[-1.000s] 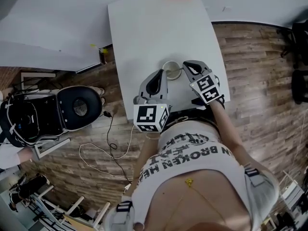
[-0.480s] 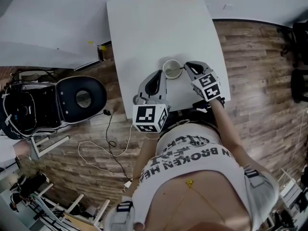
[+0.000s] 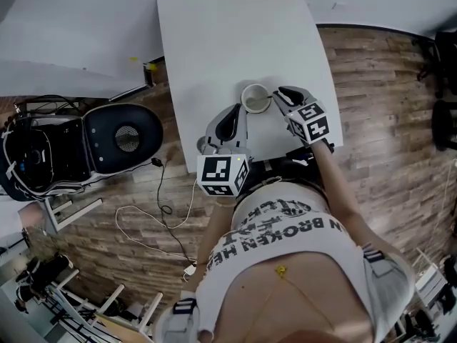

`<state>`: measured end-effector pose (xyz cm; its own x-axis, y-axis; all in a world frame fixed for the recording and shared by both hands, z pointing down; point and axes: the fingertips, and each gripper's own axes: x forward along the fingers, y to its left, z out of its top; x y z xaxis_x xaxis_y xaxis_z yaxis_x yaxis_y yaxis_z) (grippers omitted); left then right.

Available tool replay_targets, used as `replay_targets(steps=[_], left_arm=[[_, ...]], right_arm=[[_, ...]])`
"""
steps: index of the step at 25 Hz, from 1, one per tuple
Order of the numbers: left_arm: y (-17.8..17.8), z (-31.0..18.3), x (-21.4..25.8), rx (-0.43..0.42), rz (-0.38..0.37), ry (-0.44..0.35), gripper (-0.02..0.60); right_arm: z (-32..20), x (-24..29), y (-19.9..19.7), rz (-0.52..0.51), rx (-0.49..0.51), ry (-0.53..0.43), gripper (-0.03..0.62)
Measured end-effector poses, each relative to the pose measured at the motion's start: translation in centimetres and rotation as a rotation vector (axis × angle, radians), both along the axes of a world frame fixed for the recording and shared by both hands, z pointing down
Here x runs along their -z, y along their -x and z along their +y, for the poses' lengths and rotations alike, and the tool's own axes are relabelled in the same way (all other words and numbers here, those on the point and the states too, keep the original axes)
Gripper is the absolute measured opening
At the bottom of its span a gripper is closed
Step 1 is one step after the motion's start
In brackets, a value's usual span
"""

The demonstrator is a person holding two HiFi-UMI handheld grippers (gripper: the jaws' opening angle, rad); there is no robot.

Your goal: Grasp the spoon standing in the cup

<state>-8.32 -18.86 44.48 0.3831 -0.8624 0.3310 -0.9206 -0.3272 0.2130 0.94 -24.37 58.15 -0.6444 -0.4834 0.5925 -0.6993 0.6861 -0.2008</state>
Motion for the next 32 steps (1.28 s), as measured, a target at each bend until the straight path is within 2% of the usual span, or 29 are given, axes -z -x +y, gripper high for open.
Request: replay_targets(steps=[6, 12, 16, 19, 24, 32], left_arm=[[0.4, -0.1, -0.2, 0.016, 0.000, 0.007, -0.005], [0.6, -0.5, -0.5, 0.032, -0.001, 0.008, -0.004], [0.2, 2.0, -0.2, 0.036, -0.003, -0.007, -0.005], [1.2, 3.3, -0.2, 0.039, 0.005, -0.012, -0.005], [0.5, 0.6, 0.1, 0.034, -0.004, 0.002, -0.004], [0.6, 0.1, -0.1, 0.031, -0.007, 0.007, -0.005]], right_arm=[[-0.7, -1.5, 0.2, -0.048, -0.031, 0.110, 0.107], [-1.2, -2.8, 0.1, -0.093, -0.047, 0.220, 0.107], [1.3, -2.5, -0.1, -0.094, -0.022, 0.219, 0.056], [2.6, -2.3, 1.0, -0.085, -0.006, 0.208, 0.052], [0.5, -1.7, 0.5, -0.068, 0.021, 0.194, 0.051], [0.7, -1.0, 1.1, -0.013, 0.089, 0.142, 0.049]])
